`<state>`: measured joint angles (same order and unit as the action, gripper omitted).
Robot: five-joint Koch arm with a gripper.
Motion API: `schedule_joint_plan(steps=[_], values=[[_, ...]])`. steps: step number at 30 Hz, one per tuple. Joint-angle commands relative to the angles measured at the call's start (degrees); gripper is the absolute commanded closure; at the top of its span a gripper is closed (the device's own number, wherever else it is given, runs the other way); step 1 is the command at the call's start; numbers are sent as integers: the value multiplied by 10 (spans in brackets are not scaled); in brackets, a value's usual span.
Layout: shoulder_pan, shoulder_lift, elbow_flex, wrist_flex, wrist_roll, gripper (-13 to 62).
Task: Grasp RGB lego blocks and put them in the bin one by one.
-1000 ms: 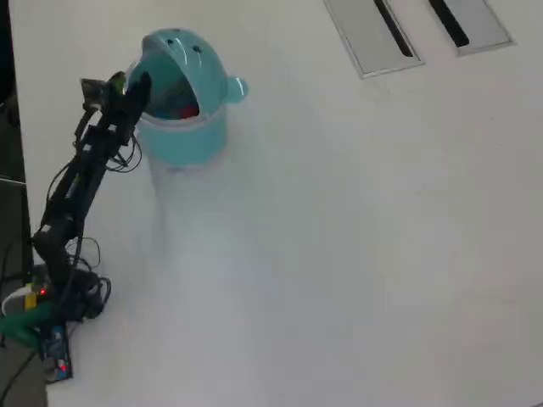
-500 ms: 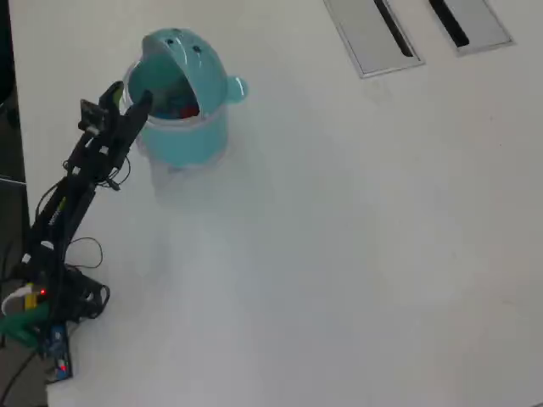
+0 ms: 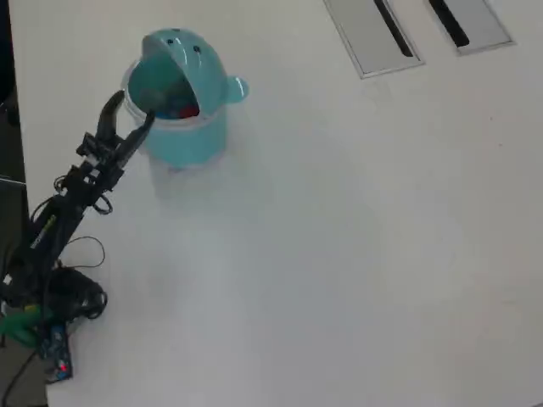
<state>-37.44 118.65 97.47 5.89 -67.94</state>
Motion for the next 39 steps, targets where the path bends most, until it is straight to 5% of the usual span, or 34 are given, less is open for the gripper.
schedule_joint_plan(steps=[1, 39], values=[[11, 23, -19, -32, 41, 225], [293, 163, 235, -153, 509, 215]])
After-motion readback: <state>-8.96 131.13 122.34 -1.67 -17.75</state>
